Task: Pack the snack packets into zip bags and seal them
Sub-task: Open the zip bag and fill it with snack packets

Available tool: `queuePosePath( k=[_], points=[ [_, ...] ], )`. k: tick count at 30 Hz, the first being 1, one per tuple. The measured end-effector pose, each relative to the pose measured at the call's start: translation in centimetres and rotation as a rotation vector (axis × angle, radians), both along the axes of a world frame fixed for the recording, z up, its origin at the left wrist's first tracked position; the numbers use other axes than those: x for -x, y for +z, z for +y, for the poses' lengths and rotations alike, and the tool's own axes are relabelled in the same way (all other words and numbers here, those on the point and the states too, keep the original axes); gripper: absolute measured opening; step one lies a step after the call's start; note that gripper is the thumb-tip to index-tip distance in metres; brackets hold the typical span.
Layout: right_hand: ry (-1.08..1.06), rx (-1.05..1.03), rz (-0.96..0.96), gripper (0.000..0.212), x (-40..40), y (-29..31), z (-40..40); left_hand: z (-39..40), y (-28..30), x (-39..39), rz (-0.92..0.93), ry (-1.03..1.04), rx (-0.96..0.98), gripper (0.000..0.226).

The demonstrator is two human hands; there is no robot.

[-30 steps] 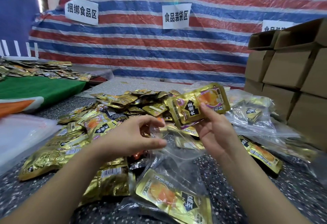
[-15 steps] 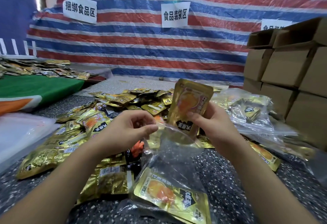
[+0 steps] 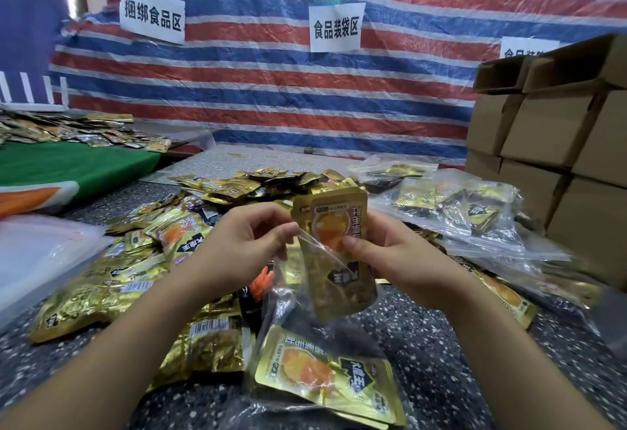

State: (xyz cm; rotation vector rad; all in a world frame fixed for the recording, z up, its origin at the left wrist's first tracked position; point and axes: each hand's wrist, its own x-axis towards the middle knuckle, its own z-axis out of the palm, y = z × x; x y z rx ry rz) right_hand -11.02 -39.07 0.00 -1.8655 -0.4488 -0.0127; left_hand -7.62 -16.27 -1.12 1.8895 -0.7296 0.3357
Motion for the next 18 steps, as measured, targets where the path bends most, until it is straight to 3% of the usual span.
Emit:
queuePosePath(
  k=[9, 14, 18],
  points=[
    [-0.117, 0.484, -0.126, 0.022, 0.9, 1.2, -0.5, -0.4, -0.5, 0.1, -0.114, 0.048, -0.023, 0.009],
    [-0.148, 0.614, -0.129, 0.019, 1.2, 1.6, -0.6, -0.5, -0.6, 0.3, -0.174, 0.007, -0.032, 0.01],
    [-0.203, 0.743, -0.118, 0.014, 0.9, 1.5, -0.5, -0.6, -1.0, 0.1, -0.307, 0.019, -0.166, 0.013]
  ],
)
